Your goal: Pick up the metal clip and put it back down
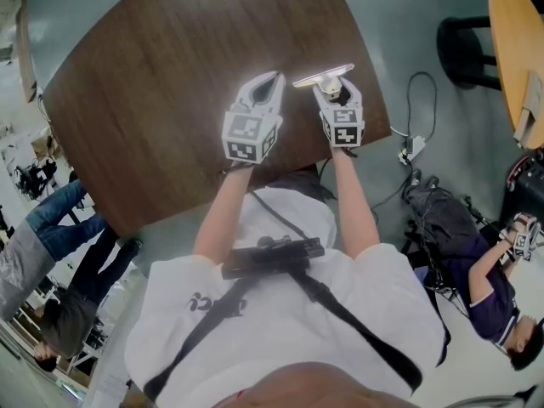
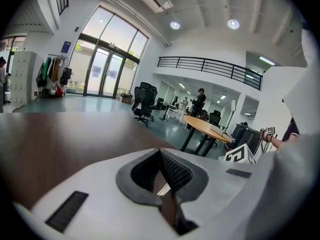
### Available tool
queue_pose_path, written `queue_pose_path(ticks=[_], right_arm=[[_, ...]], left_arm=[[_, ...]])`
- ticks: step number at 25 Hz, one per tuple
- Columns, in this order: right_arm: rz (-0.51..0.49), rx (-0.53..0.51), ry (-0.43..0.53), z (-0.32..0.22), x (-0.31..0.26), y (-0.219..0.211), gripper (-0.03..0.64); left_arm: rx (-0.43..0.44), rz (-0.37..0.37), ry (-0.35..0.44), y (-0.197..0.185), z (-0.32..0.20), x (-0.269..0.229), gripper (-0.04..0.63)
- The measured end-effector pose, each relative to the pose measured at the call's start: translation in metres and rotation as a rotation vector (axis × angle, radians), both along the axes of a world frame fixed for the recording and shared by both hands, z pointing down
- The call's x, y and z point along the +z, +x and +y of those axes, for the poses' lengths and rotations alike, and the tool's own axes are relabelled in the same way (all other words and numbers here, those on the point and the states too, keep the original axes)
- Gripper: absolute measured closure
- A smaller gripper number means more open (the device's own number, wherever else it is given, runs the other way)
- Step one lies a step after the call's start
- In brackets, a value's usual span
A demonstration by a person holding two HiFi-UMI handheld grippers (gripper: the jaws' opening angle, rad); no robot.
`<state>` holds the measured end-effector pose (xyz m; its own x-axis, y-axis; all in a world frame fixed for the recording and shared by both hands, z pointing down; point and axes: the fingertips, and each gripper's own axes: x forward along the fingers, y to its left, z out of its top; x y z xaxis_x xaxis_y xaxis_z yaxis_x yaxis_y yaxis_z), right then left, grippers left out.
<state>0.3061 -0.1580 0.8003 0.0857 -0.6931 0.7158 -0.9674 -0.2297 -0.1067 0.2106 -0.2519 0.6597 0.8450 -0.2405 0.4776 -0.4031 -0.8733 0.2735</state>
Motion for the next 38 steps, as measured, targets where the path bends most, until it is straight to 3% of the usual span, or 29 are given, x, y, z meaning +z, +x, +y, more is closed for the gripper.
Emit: queue_pose_path(ticks=[8,12,15,20,22,26,30,38], right_arm=[[0.004,-0.027,-0.028,0.006,-0.004,-0.015,0.316],[0.08,-0.009,-0.051,0.029,-0.019,-0.018,0.316],[0.12,0.015,-0.009,0.033,-0.044,-0.01,0.316],[0.136,-0.009,0.112,0.031,-0.098,-0.029,0.318],[0.14,-0.009,0.196,0.022,-0.131,-0.04,0.441],[0.11,-0.01,0.392,-0.008,-0.208,-0.069,0.456],[0.145,-0.099,0.535,-0.041,-0.28,-0.103,0.463],[0.135,-0.266,0.724,-0.081,-0.366,-0.193,0.586]], left_arm=[[-0.025,0.025,0.031,-0.034,-0.002,-0.026,0.584],[-0.04,0.039,0.051,-0.055,0.002,-0.044,0.584],[-0.065,0.064,0.082,-0.065,-0.005,-0.059,0.584],[-0.096,0.097,0.121,-0.088,-0.007,-0.083,0.584],[-0.113,0.115,0.142,-0.099,-0.009,-0.094,0.584],[-0.162,0.148,0.181,-0.124,-0.017,-0.118,0.584],[-0.223,0.177,0.246,-0.148,-0.025,-0.155,0.584],[-0.342,0.246,0.355,-0.203,-0.031,-0.222,0.584]])
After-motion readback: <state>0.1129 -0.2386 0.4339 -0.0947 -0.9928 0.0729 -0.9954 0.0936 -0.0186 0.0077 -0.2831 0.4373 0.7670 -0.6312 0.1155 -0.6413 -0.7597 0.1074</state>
